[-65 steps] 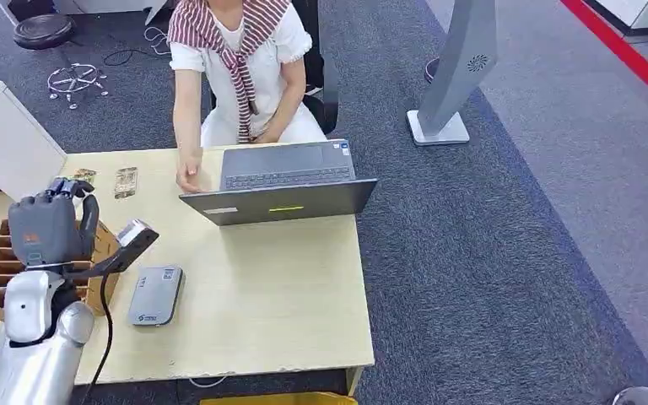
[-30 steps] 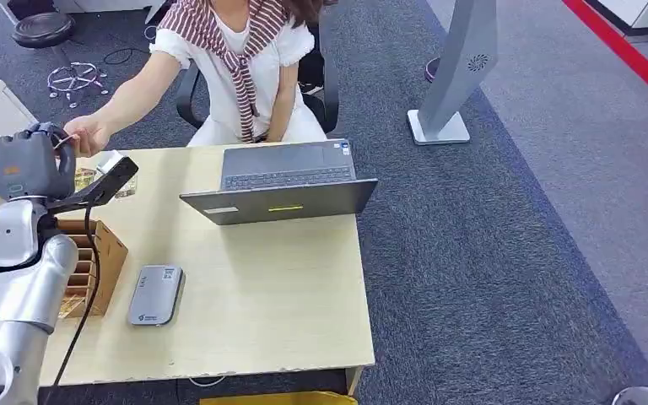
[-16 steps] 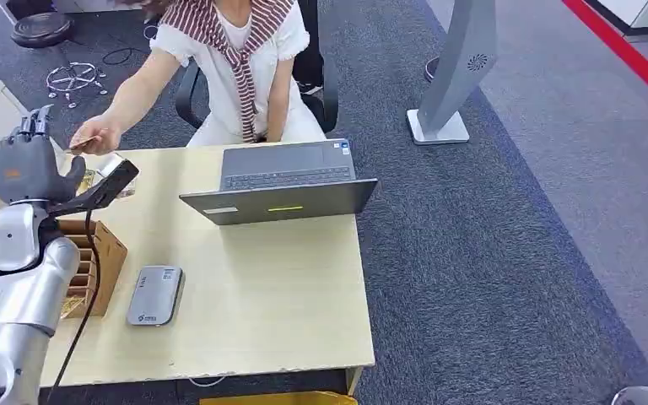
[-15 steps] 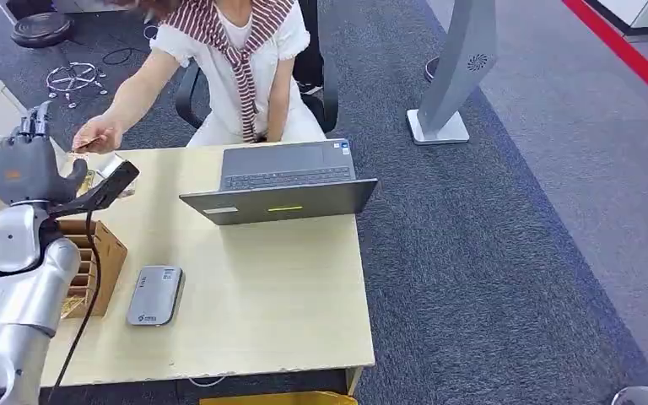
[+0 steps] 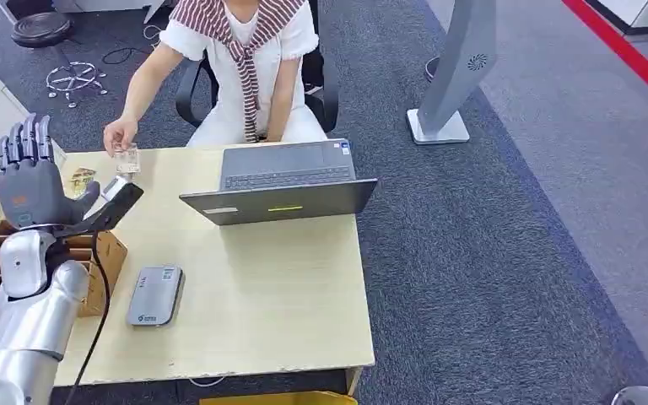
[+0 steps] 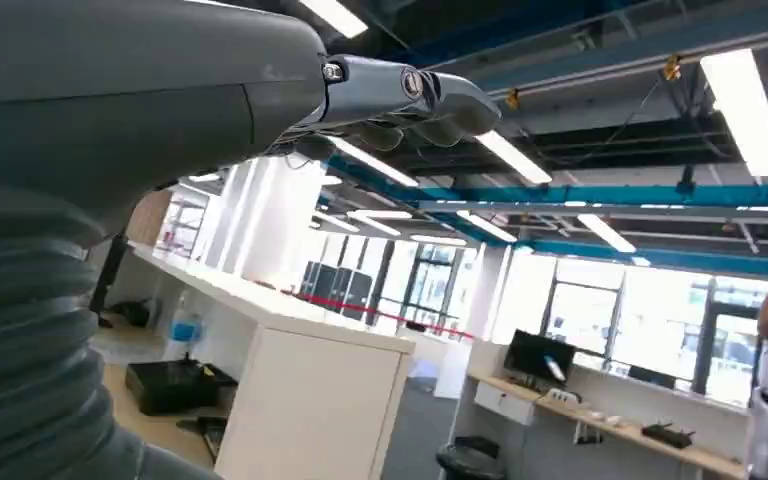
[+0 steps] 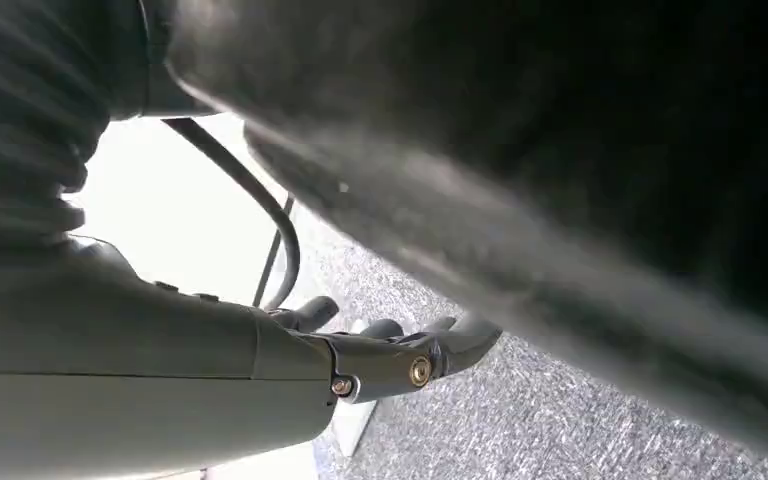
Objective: Pass the card to the sensor for recognition and then transmit it.
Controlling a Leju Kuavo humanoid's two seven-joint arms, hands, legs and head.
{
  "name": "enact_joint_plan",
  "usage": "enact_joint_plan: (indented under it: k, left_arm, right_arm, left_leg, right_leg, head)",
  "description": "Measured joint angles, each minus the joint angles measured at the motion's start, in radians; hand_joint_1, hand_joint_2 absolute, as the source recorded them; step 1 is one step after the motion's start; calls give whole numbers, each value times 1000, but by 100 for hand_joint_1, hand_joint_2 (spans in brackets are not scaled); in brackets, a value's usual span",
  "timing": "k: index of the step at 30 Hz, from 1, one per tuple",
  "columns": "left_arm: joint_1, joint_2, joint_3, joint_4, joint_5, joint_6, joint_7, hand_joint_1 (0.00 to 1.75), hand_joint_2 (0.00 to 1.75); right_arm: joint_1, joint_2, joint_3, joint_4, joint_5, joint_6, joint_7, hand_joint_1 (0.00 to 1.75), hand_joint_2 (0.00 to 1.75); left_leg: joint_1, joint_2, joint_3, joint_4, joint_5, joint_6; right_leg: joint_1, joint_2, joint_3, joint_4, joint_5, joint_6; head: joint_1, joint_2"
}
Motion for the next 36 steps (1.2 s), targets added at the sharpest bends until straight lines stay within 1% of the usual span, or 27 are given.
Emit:
enact_joint_plan:
  k: [3,7,11,13,16,19,20,21,23,24,26,29,36]
  left_arm:
    - [134,-4,6,-152,23,40,-40,0,175]
    - [267,-10,9,-298,32,50,-58,0,175]
    - [326,-13,13,-379,34,52,-62,0,175]
    - [362,-13,18,-422,41,54,-79,0,175]
    - [446,-15,20,-497,46,62,-107,0,175]
    - [535,-14,20,-562,24,58,-130,0,175]
    - [564,-14,20,-576,8,42,-131,0,175]
    - [584,-12,19,-590,-11,6,-125,0,175]
    - [627,7,15,-610,-44,-96,-105,0,175]
    - [638,17,15,-613,-50,-134,-94,0,175]
    - [650,36,14,-613,-56,-186,-80,0,175]
    - [659,55,14,-613,-58,-218,-73,0,175]
    - [671,71,13,-613,-58,-231,-71,0,175]
  right_arm:
    - [1,3,0,0,-14,-5,2,0,175]
    - [1,4,-2,0,-16,-7,2,0,175]
    - [1,4,-3,0,-16,-7,2,0,175]
    - [1,5,-5,0,-22,-7,2,0,175]
    - [3,6,-13,0,-33,-7,-2,0,175]
    - [3,6,-20,0,-37,-6,-4,0,175]
    - [3,6,-23,0,-41,-6,-6,0,175]
    - [3,6,-24,0,-45,-6,-8,0,175]
    - [4,6,-26,0,-53,-5,-11,0,175]
    - [4,6,-27,0,-53,-4,-10,0,175]
    - [4,6,-31,0,-55,-4,-10,0,175]
    - [4,6,-40,0,-62,-5,-9,0,175]
    - [5,6,-48,0,-68,-5,-9,0,175]
  left_leg:
    - [0,3,1,0,-1,0]
    - [0,2,0,0,-3,1]
    - [0,1,-1,0,-3,2]
    - [0,2,-1,0,-3,2]
    - [0,3,0,0,-3,2]
    - [0,3,0,0,-4,2]
    - [0,3,0,0,-4,2]
    - [0,2,0,0,-4,2]
    - [0,2,0,0,-5,2]
    - [0,2,0,0,-5,2]
    - [0,1,0,0,-4,2]
    - [0,1,0,0,-4,2]
    - [0,1,0,0,-4,2]
  right_leg:
    - [0,3,0,0,-1,0]
    - [0,2,-1,0,-2,1]
    - [0,0,0,-1,-2,1]
    - [0,1,0,0,-2,1]
    - [0,1,-1,0,-2,1]
    - [0,1,-1,0,-4,1]
    - [0,1,-1,0,-4,1]
    - [0,1,-1,0,-5,2]
    - [0,1,-1,-1,-5,1]
    - [0,1,-1,-1,-5,1]
    - [0,0,-1,-1,-5,1]
    - [0,0,0,0,-5,1]
    - [0,0,0,0,-5,1]
  head:
    - [0,0]
    - [-1,0]
    - [0,0]
    - [0,0]
    - [0,0]
    - [-1,0]
    - [0,0]
    - [0,0]
    - [0,0]
    - [0,0]
    - [0,0]
    - [0,0]
    - [0,0]
